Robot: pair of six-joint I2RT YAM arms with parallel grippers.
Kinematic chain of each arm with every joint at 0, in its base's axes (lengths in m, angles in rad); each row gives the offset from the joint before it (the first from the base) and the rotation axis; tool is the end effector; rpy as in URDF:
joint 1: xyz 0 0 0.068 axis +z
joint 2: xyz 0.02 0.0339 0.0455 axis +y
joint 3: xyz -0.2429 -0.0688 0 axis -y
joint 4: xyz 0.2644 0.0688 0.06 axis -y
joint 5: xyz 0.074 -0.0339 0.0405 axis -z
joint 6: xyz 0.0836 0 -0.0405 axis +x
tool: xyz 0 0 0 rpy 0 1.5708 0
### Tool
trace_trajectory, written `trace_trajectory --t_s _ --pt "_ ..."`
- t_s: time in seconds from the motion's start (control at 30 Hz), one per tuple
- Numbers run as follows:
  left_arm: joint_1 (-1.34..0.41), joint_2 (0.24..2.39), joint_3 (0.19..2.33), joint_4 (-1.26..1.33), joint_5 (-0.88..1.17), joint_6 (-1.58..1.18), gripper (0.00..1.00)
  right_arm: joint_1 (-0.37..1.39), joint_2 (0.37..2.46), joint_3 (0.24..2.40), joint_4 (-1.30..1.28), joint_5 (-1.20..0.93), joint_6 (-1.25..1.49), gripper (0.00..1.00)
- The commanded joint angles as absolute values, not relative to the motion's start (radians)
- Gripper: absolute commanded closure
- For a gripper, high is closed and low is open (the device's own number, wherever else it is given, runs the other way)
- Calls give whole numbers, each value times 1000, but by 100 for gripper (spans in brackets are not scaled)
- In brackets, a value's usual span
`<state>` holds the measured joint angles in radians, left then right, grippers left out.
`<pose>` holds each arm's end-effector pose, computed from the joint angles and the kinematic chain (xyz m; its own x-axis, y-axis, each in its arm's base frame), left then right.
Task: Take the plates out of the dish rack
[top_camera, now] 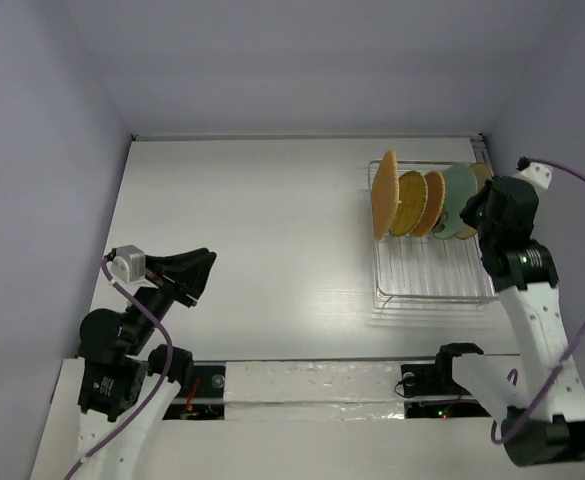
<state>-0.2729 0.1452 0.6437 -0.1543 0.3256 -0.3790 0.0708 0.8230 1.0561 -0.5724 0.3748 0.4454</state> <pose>0.1155 -0.0601 0.3795 0.1001 -0.3920 -0.9145 0.6269 0.7386 -0.2480 0.2429 -0.0135 0.3605 -0.1796 0.3892 -0.9035 0.3944 0.8699 0.2963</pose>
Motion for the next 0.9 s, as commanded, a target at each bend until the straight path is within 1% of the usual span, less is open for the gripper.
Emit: trace_trajectory --t_s 0.0,0.03,0.1,0.13,0.17,0.2,0.3,0.4,0.6,0.7,0.8,0.87 --pt "-302 132 637 -112 311 -374 80 23 946 1165 -512 460 396 77" --pt "-317 132 638 -115 299 -374 85 14 995 1178 -509 453 379 68" --pt "-330 127 640 -123 287 -373 94 -14 1046 1213 -512 451 362 60" --pt "-339 124 641 -123 276 -374 94 -24 1072 1222 -505 427 353 53" --pt "-339 120 640 -126 272 -374 94 -47 1136 1238 -506 402 351 51" --pt "-348 118 641 -126 265 -377 92 -60 1175 1256 -512 403 345 51" --pt "-357 121 641 -136 238 -383 81 -113 1320 1334 -532 416 308 51" --pt "-357 127 643 -140 232 -385 75 -137 1408 1371 -505 368 273 51" --pt "-367 123 641 -135 242 -385 68 -137 1511 1390 -476 328 203 51" --pt "-376 129 643 -135 245 -383 66 -137 1563 1396 -474 321 176 52" --pt "-376 130 641 -135 247 -383 65 -137 1600 1399 -468 325 166 59" --pt "-376 129 643 -137 247 -382 65 -137 1617 1401 -474 356 158 69"
